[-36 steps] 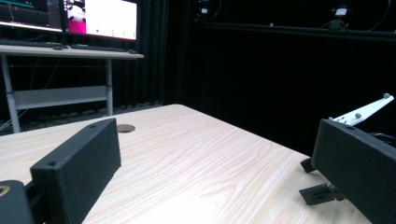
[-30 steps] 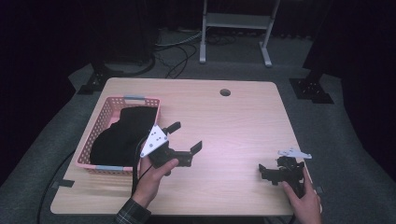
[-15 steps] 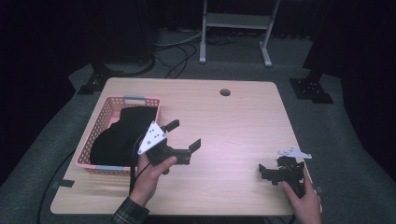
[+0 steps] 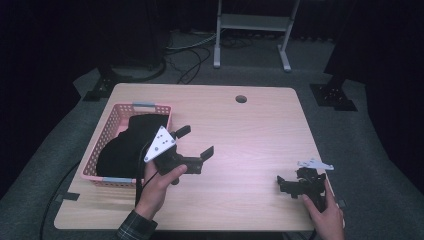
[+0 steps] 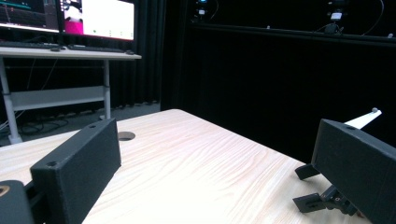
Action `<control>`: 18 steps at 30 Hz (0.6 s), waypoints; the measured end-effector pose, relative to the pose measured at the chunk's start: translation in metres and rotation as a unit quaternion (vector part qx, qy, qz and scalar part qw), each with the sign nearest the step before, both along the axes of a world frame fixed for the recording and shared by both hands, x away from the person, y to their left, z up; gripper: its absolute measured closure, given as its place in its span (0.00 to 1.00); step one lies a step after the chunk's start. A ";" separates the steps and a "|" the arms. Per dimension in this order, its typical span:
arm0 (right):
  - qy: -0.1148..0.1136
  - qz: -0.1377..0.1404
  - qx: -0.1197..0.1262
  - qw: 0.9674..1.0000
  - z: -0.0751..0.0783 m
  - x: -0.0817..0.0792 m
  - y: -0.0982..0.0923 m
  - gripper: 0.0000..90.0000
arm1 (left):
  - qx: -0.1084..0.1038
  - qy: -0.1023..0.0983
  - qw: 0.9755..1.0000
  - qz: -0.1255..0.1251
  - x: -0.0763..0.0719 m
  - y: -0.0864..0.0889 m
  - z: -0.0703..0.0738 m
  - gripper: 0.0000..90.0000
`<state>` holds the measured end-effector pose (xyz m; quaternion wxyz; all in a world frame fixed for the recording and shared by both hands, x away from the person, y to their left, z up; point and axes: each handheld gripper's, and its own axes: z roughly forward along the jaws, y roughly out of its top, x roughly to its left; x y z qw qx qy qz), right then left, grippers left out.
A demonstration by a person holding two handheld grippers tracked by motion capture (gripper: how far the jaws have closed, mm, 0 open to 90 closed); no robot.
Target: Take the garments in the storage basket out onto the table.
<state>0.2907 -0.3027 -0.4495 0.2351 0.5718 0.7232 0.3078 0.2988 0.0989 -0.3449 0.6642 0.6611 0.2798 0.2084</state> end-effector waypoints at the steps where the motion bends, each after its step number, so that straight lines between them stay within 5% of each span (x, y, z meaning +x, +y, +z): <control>1: 0.000 0.000 0.000 1.000 0.000 0.000 0.000 0.00 | 0.000 -0.001 1.000 0.001 0.000 0.000 0.001 0.00; 18: 0.000 0.000 0.000 1.000 0.000 0.000 0.000 0.00 | 0.007 -0.002 1.000 -0.009 -0.002 -0.002 0.015 0.00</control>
